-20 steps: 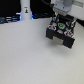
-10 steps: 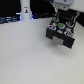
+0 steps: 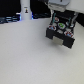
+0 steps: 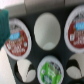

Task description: Open the kcup holder, insert the kcup into the holder, and close the kcup holder

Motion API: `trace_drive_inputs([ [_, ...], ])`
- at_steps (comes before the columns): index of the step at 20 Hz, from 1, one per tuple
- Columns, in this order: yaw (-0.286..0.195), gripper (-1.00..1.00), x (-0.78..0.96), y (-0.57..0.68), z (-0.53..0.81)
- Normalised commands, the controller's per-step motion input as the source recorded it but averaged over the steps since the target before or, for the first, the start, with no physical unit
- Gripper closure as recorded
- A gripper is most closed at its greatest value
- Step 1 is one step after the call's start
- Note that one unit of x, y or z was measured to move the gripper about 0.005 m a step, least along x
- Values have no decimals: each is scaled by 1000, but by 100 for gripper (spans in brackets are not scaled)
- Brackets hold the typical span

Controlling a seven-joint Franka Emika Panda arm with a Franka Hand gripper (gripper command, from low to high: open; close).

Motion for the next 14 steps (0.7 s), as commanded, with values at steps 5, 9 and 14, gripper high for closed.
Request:
trace_drive_inputs([
  [5, 45, -100, 638, -213, -100],
  [9, 75, -100, 442, -36, -312],
  [14, 135, -100, 200, 122, -281],
])
